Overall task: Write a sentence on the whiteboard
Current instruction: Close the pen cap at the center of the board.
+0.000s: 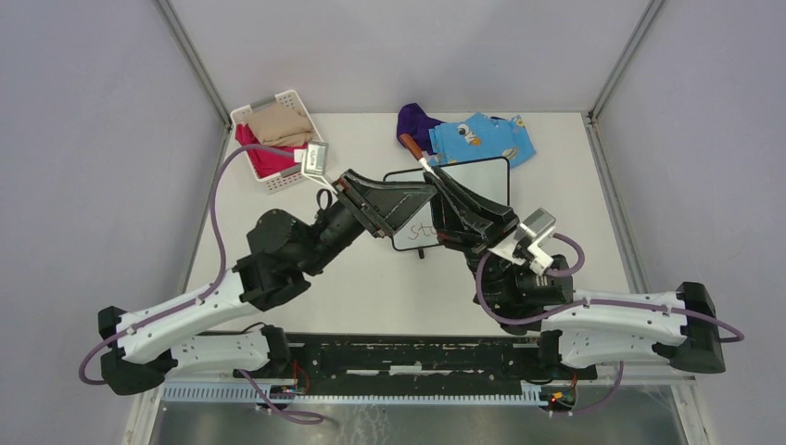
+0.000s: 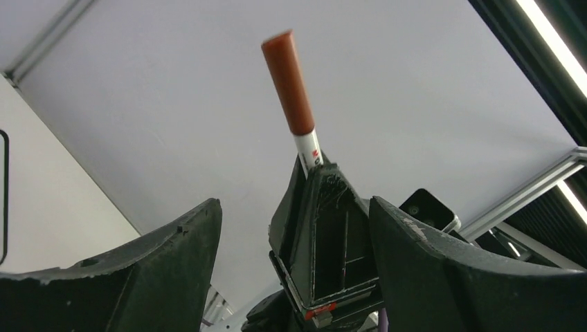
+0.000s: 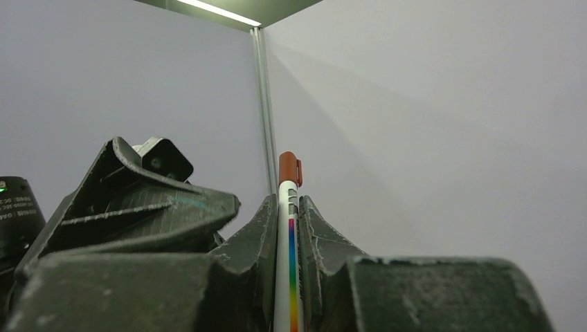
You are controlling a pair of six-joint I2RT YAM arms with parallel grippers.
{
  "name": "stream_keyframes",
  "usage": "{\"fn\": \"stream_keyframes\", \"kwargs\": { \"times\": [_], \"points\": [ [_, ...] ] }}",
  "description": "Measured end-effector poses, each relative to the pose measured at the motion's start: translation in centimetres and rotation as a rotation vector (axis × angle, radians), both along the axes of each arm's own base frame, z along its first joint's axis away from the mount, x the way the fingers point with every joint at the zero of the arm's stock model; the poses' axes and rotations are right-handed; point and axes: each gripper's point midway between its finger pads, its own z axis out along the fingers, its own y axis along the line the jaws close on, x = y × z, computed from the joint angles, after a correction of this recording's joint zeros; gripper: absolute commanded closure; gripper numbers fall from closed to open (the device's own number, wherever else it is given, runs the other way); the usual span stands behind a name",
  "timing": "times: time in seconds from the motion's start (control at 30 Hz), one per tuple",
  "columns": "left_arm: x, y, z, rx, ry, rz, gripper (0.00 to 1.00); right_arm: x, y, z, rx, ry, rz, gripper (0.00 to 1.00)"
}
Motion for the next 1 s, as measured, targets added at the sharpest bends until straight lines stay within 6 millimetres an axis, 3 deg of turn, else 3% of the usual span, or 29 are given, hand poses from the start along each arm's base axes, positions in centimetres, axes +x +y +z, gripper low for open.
{"fn": "stream_keyframes", "kwargs": {
  "times": [0.27, 0.57, 1.0],
  "points": [
    [0.8, 2.8, 3.4, -0.028, -0.074, 0.083, 0.18, -1.7, -0.9, 0.8, 0.012, -0.053, 0.088, 1.00],
    [2.4, 3.0, 4.2, -0.024, -0.096, 0.109, 0.19, -2.3, -0.4, -0.5, -0.015, -0.054, 0.134, 1.00],
    [2.5, 2.5, 4.4, -0.056, -0.086, 0.058, 0.54, -2.3, -0.5, -0.9, -0.012, -0.047, 0.144, 1.00]
  ]
}}
